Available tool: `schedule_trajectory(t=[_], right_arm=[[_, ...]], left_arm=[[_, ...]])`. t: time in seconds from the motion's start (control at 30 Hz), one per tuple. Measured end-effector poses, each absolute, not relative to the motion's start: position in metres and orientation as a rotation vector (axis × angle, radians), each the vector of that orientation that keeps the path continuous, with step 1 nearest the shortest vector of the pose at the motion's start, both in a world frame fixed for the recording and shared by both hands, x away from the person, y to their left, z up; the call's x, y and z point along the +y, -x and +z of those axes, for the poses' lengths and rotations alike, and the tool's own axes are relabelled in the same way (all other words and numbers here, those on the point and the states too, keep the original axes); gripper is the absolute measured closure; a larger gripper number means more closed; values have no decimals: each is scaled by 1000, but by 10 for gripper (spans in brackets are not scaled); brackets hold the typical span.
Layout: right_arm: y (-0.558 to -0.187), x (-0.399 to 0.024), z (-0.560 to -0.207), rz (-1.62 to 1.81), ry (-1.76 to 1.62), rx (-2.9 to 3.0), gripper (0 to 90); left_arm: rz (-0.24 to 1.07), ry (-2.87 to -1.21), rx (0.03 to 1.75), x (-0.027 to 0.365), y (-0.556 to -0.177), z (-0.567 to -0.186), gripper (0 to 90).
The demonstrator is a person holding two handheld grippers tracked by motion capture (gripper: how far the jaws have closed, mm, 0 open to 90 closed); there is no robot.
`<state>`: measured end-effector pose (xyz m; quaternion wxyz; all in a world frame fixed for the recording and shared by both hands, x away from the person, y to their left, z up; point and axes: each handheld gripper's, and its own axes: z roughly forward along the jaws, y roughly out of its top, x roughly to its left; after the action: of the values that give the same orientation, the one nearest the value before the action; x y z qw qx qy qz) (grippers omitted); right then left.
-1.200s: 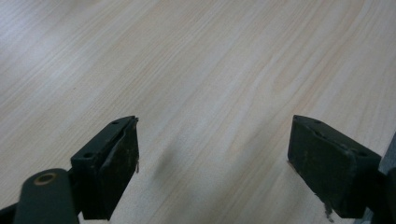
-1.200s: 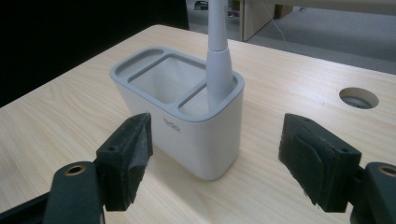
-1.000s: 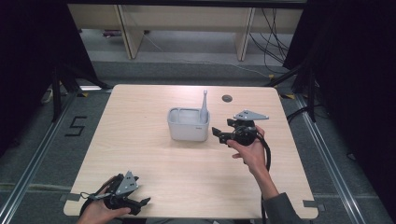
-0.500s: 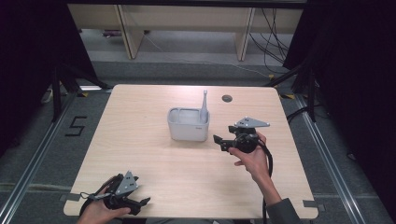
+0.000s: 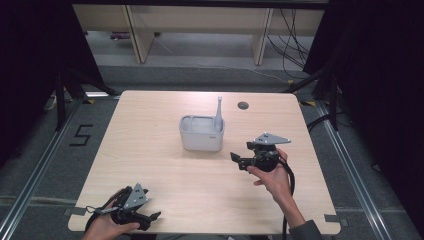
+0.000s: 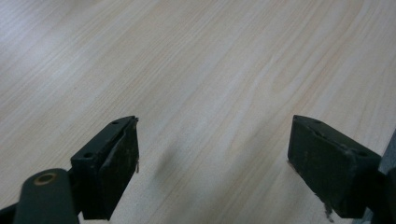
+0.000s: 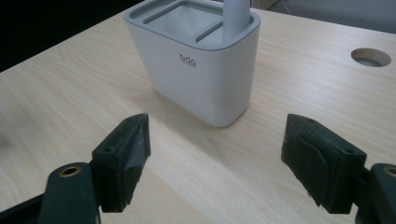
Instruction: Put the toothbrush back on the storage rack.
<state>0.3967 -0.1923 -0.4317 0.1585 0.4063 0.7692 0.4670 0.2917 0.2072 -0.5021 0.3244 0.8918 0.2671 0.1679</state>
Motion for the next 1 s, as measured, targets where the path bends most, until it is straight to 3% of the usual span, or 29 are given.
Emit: schedule_trajectory(t=[1.0], right_arm=[[-364, -201, -465, 1266, -1142, 2297, 199]], left_arm=[[439, -2342, 697, 207, -292, -502, 162]])
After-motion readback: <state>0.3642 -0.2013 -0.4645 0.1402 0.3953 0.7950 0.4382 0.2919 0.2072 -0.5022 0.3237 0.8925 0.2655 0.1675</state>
